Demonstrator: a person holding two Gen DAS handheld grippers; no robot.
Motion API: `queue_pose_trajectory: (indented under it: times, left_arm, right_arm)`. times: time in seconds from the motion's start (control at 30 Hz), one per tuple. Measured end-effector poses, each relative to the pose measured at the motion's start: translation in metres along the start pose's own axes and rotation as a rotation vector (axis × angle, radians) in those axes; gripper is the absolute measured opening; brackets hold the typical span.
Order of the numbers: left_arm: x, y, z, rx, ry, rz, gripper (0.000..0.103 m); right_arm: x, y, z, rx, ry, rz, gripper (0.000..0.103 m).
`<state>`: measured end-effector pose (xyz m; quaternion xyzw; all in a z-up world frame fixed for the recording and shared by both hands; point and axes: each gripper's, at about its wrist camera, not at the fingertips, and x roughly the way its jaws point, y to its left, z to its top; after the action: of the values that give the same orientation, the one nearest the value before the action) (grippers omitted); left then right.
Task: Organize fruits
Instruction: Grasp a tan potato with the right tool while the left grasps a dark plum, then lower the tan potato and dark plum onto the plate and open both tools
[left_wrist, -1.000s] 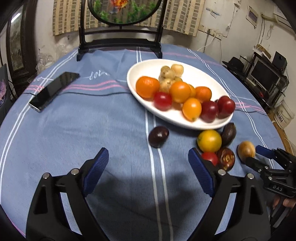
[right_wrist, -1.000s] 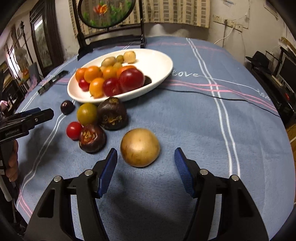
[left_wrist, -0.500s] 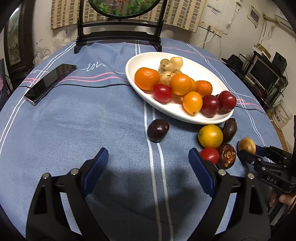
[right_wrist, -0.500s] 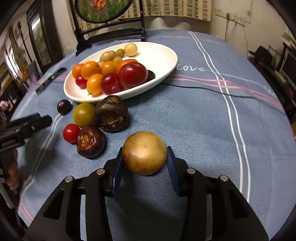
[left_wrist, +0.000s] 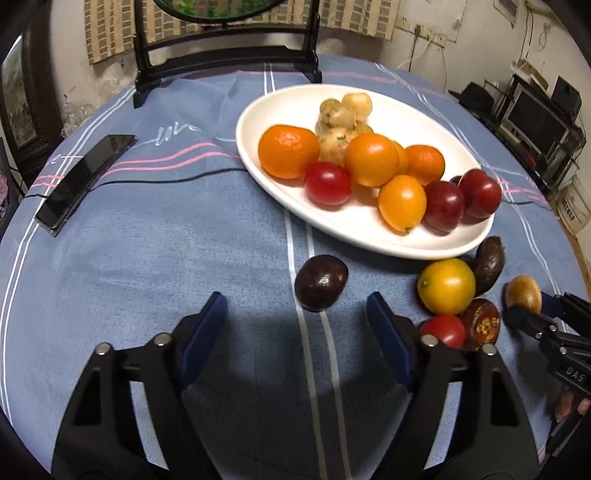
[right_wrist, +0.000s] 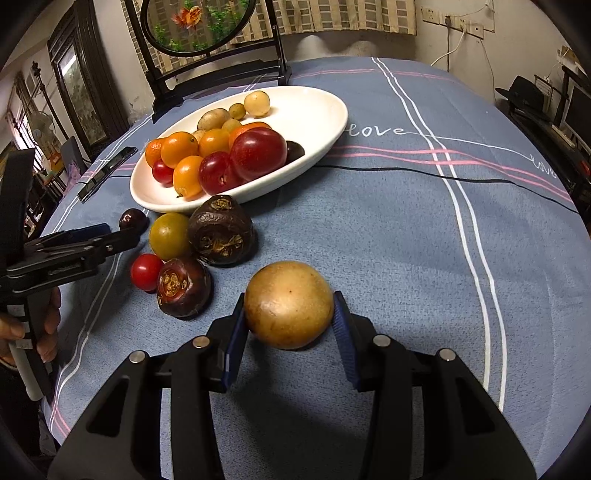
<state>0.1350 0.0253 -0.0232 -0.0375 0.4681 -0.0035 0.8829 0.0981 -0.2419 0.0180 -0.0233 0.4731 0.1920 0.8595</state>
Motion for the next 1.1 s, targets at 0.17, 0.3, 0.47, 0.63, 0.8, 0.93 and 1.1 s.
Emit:
queue_pose_trajectory:
  times: [0.17, 0.3, 0.47, 0.63, 0.8, 0.93, 1.1]
  left_arm:
    - [0.004, -0.008, 0.003, 0.048, -0.013, 0.034, 0.070]
    - [0.007, -0.010, 0.006, 0.077, -0.027, 0.049, 0.058]
    - [0.004, -0.019, 0.004, 0.129, -0.047, 0.027, 0.029]
    - [0.000, -0.021, 0.001, 0.127, -0.038, 0.017, 0.028]
    - [-0.012, -0.021, -0.002, 0.111, -0.029, -0.044, 0.028]
    - [-0.029, -0.025, -0.004, 0.123, -0.061, -0.080, 0.028]
    - [-0.053, -0.032, 0.004, 0.139, -0.121, -0.118, 0.028]
  right_arm:
    - [0.000, 0.001, 0.000, -0.007, 0.002, -0.008, 0.045]
    - [0.001, 0.003, 0.000, -0.013, 0.005, -0.015, 0.045]
    - [0.002, 0.003, 0.001, -0.013, 0.006, -0.012, 0.045]
    - [0.002, 0.002, 0.000, -0.010, 0.005, -0.008, 0.045]
    - [-0.001, 0.000, 0.001, 0.001, -0.004, 0.008, 0.044]
    - [-0.014, 0.001, -0.001, -0.006, -0.072, 0.045, 0.044]
    - [-0.023, 0.011, 0.005, -0.027, -0.111, 0.074, 0.044]
